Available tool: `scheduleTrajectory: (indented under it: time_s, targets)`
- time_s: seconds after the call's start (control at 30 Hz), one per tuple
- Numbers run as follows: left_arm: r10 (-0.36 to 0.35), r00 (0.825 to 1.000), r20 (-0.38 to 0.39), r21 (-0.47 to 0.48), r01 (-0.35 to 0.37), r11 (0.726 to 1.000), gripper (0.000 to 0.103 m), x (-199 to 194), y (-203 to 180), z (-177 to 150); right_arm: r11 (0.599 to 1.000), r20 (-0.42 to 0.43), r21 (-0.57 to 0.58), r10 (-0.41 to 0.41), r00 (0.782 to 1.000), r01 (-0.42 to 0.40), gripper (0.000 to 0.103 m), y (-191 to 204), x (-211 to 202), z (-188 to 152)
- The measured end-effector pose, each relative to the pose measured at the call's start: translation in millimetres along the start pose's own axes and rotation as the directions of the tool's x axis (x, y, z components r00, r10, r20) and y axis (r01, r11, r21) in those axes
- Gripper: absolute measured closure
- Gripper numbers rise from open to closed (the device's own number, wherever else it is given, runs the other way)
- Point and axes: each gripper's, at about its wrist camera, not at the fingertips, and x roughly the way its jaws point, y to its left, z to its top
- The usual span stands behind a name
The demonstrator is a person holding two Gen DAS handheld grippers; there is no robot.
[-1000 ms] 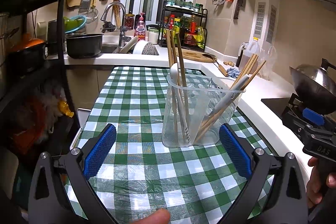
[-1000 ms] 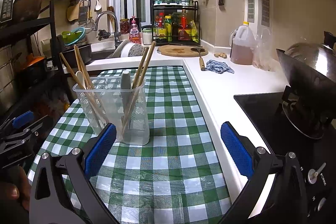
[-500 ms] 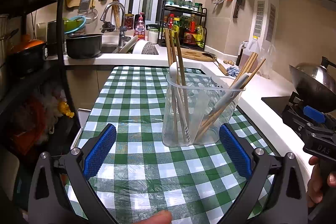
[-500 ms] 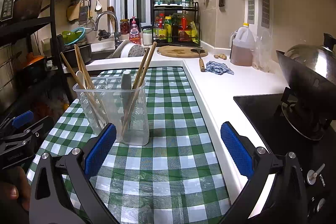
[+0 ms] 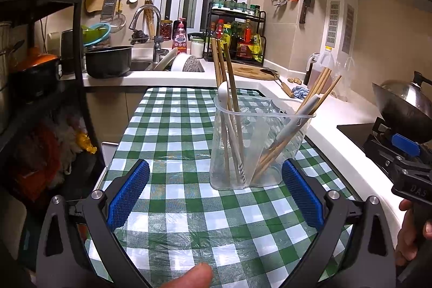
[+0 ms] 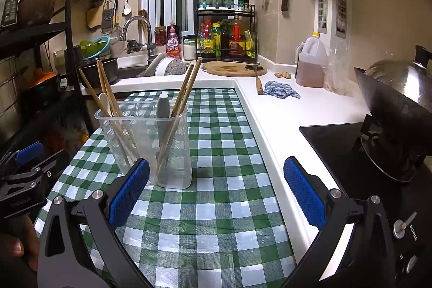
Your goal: Organize utensils
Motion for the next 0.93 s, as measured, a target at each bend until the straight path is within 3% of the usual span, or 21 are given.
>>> scheduleTrajectory:
  time_s: [0.93]
  targets:
    - [0.017,1.0,0.02,0.017,-0.018,1.0,0.008,-2.4,-4.4,0.2,1.0,0.004,-0.005,-0.001,1.0,0.001,0.005,0.2,-0.5,1.3]
